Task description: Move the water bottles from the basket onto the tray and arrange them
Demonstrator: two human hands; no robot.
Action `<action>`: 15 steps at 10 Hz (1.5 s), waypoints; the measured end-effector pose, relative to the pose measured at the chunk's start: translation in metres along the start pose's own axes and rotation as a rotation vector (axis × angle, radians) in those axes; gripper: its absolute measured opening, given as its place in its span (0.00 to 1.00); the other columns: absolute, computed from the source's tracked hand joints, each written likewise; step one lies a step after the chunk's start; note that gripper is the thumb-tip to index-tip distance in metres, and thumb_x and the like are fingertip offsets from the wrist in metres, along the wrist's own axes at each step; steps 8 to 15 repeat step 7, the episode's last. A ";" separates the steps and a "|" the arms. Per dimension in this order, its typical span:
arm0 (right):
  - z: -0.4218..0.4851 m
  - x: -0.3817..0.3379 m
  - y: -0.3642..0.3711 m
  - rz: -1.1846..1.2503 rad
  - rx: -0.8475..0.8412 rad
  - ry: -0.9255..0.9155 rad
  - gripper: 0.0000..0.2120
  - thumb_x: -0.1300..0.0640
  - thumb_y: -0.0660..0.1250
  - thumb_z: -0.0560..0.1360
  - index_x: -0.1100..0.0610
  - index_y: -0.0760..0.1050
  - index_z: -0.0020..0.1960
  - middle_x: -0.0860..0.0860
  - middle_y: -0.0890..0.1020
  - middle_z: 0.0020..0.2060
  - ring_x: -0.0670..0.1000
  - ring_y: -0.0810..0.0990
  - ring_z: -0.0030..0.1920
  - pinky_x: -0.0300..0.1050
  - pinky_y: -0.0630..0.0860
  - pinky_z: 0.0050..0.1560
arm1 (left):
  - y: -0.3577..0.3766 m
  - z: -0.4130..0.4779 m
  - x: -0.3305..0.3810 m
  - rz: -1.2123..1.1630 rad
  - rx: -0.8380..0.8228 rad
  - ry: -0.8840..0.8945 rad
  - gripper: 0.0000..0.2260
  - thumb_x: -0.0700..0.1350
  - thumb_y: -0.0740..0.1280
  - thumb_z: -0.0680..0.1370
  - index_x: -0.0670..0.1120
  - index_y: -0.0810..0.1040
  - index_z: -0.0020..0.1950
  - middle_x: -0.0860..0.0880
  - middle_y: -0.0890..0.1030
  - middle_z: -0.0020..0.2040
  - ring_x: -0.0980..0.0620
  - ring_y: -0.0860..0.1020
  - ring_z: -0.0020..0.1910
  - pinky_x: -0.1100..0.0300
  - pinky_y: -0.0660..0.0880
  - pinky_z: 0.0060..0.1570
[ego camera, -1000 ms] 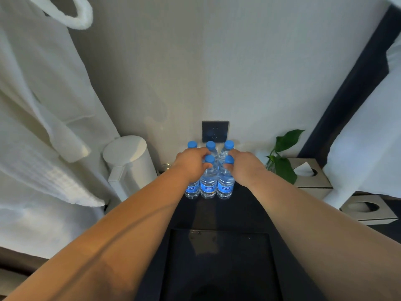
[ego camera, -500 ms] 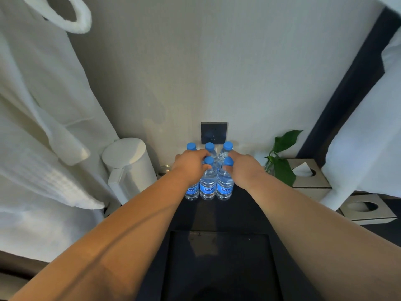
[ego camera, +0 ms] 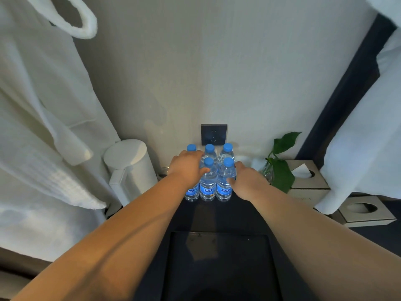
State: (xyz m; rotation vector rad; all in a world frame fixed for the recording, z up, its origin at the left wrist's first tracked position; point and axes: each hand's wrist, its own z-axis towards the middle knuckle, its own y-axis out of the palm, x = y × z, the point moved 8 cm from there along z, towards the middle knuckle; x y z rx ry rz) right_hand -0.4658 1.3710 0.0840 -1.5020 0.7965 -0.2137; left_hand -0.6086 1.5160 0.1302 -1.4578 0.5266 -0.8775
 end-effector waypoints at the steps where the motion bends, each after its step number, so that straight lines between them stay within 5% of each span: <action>1: -0.010 0.010 0.004 -0.028 -0.020 0.017 0.23 0.42 0.63 0.83 0.52 0.65 0.72 0.48 0.76 0.41 0.49 0.77 0.38 0.46 0.69 0.32 | -0.001 -0.018 -0.013 -0.093 0.036 -0.072 0.28 0.58 0.70 0.79 0.50 0.70 0.76 0.46 0.75 0.71 0.43 0.73 0.67 0.46 0.75 0.64; 2: -0.017 0.019 0.009 -0.064 -0.043 0.015 0.25 0.39 0.63 0.81 0.53 0.67 0.71 0.48 0.80 0.44 0.50 0.78 0.40 0.46 0.70 0.33 | 0.000 -0.038 -0.029 -0.188 0.093 -0.175 0.32 0.56 0.72 0.78 0.48 0.66 0.78 0.45 0.71 0.74 0.43 0.71 0.70 0.46 0.72 0.68; 3: -0.023 0.030 0.016 -0.084 -0.071 0.019 0.30 0.38 0.63 0.81 0.53 0.65 0.77 0.53 0.82 0.59 0.55 0.82 0.54 0.49 0.76 0.42 | 0.012 -0.057 -0.042 -0.222 0.063 -0.255 0.33 0.55 0.72 0.78 0.45 0.65 0.78 0.43 0.71 0.74 0.42 0.70 0.71 0.47 0.70 0.70; 7: -0.076 0.065 0.073 -0.129 -0.230 0.028 0.28 0.37 0.62 0.81 0.51 0.68 0.75 0.53 0.79 0.62 0.56 0.80 0.60 0.55 0.81 0.53 | 0.101 -0.146 -0.043 -0.150 -0.192 -0.360 0.29 0.57 0.70 0.79 0.47 0.70 0.76 0.45 0.72 0.74 0.44 0.69 0.73 0.47 0.70 0.72; 15: -0.076 0.065 0.073 -0.129 -0.230 0.028 0.28 0.37 0.62 0.81 0.51 0.68 0.75 0.53 0.79 0.62 0.56 0.80 0.60 0.55 0.81 0.53 | 0.101 -0.146 -0.043 -0.150 -0.192 -0.360 0.29 0.57 0.70 0.79 0.47 0.70 0.76 0.45 0.72 0.74 0.44 0.69 0.73 0.47 0.70 0.72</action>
